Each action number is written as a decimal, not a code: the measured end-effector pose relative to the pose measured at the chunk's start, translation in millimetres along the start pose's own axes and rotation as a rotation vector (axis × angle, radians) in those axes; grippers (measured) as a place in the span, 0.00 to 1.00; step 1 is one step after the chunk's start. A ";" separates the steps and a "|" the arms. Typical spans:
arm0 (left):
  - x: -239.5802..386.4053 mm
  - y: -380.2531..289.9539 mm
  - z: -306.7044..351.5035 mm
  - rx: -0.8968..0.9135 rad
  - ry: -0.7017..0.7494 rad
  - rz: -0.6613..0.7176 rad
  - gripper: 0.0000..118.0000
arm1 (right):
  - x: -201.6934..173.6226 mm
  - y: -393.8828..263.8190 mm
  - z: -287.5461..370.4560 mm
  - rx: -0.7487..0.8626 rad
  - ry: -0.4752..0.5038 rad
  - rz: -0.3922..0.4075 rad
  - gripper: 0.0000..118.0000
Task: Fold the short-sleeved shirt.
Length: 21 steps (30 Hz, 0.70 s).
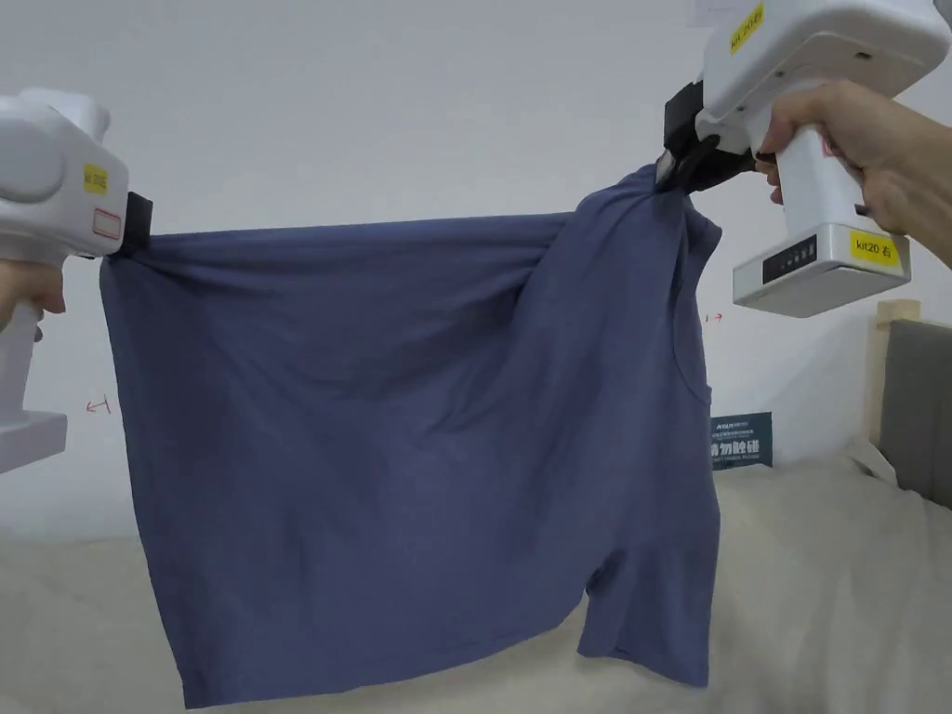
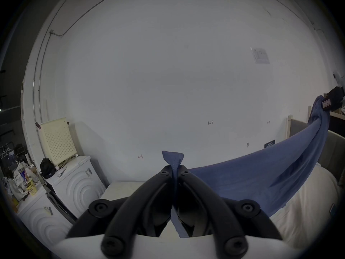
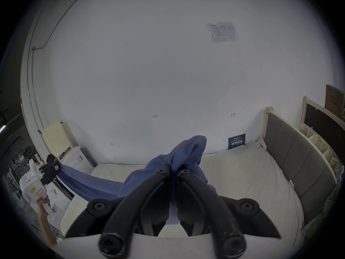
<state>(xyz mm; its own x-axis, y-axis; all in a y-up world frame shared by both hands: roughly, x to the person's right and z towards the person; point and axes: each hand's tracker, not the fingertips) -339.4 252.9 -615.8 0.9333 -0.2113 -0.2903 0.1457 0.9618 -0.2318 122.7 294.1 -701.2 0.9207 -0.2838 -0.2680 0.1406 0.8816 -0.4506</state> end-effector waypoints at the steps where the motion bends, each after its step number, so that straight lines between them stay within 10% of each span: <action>1: 2.6 -7.2 -4.6 -0.017 0.010 0.007 0.02 | 0.4 -9.8 -5.7 -0.019 0.000 0.007 0.03; 13: 67.3 -284.0 -52.8 -0.442 0.001 -0.041 0.02 | 68.0 -237.3 -148.8 -0.399 -0.028 -0.006 0.03; 21: 58.2 -385.2 -9.5 -0.597 -0.087 0.037 0.02 | 110.3 -367.7 -116.8 -0.565 0.000 -0.068 0.03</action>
<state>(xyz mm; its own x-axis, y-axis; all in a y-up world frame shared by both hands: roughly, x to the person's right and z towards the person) -344.4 -131.5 -552.2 0.9612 -0.1405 -0.2372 -0.0733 0.6991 -0.7113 130.0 -105.4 -664.6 0.9163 -0.3327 -0.2228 -0.0173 0.5230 -0.8522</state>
